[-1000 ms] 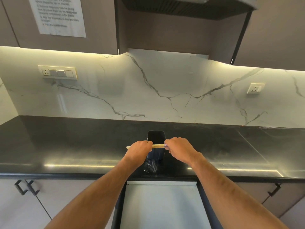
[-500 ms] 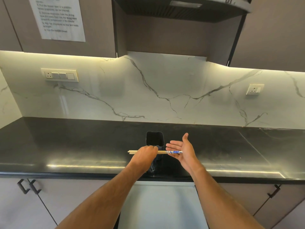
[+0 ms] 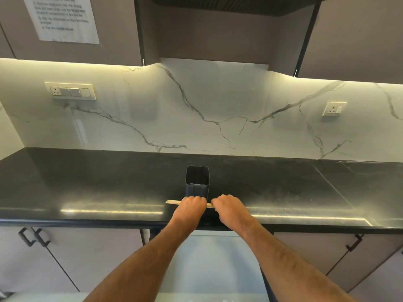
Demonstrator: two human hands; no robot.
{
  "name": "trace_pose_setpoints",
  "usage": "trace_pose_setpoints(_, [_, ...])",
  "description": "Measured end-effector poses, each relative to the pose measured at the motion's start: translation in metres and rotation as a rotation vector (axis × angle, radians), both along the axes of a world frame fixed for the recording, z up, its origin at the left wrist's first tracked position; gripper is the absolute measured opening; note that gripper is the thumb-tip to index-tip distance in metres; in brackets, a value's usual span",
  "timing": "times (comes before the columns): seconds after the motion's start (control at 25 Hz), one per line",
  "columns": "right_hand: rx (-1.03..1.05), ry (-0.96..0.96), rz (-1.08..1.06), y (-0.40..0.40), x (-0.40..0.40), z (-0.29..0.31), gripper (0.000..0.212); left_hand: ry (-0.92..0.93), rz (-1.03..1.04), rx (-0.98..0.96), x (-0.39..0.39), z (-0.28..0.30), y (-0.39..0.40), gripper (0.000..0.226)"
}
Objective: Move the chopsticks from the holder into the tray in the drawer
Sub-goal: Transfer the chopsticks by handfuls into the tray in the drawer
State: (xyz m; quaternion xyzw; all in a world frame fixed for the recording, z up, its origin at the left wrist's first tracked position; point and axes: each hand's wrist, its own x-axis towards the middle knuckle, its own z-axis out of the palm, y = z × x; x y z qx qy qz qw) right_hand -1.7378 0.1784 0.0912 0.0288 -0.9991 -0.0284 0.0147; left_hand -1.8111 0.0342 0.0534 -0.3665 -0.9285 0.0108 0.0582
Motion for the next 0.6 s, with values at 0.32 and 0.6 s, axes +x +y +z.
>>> trace_pose_setpoints(0.32, [0.063, -0.017, -0.058, 0.005, 0.019, -0.034, 0.014, -0.046, 0.015, 0.084, 0.028, -0.031, -0.029, 0.022])
trace_pose_setpoints(0.6, [-0.067, -0.076, -0.008, -0.008, 0.075, -0.131, 0.022, -0.159, -0.028, 0.105, 0.081, -0.113, -0.064, 0.024])
